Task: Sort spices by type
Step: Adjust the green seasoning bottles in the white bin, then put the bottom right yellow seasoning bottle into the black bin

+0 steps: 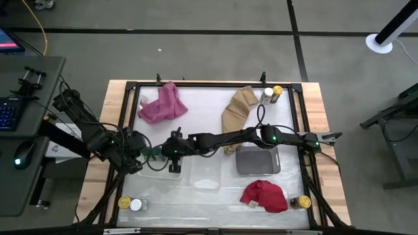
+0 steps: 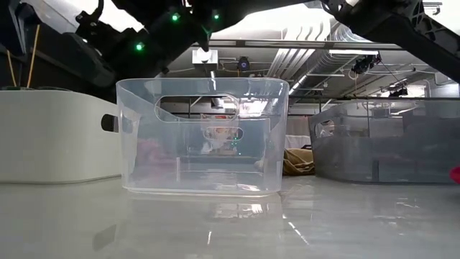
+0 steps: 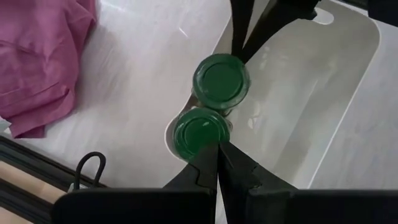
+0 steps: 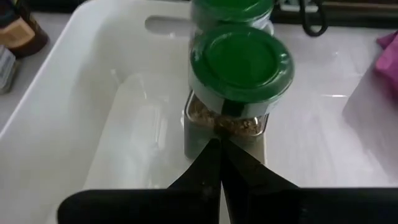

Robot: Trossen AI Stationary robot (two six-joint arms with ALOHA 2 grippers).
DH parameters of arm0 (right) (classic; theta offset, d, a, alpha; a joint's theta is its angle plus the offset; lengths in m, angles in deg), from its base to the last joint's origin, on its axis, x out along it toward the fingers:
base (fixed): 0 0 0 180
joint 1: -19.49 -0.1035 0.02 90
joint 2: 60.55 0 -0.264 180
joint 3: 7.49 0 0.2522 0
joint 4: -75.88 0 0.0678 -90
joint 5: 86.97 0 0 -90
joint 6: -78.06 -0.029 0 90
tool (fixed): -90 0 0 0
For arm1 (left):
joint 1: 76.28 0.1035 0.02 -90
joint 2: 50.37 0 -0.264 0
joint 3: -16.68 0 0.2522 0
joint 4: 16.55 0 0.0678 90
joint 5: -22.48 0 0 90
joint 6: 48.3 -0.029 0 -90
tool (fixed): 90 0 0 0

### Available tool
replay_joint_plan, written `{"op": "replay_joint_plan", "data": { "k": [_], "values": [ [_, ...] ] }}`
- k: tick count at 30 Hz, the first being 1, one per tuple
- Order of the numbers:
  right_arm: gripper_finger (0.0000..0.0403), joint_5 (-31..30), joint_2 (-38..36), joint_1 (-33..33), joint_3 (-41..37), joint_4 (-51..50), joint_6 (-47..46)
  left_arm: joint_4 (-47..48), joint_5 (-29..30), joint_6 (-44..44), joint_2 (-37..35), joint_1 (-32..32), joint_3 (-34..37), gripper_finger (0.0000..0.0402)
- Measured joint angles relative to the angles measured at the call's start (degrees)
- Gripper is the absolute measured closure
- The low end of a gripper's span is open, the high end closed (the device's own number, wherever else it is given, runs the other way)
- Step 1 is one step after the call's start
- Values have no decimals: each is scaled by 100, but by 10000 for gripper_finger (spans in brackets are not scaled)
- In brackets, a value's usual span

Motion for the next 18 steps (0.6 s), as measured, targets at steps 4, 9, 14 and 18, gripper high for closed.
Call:
{"op": "replay_joint_plan", "data": {
  "k": [4, 9, 14, 18],
  "values": [
    [403, -101, 0, 0, 0, 136, 0, -2, 7, -71, 0, 0, 0, 402],
    [403, -110, -29, 4, 0, -240, 110, 1, 5, -123, -4, 0, 0, 402],
    [403, -106, -290, 48, 0, -724, 390, 1, 72, -206, -109, 0, 0, 401],
    [403, -102, -573, 187, 4, -1370, 498, -28, 349, -261, -296, 0, 0, 402]
  ]
}}
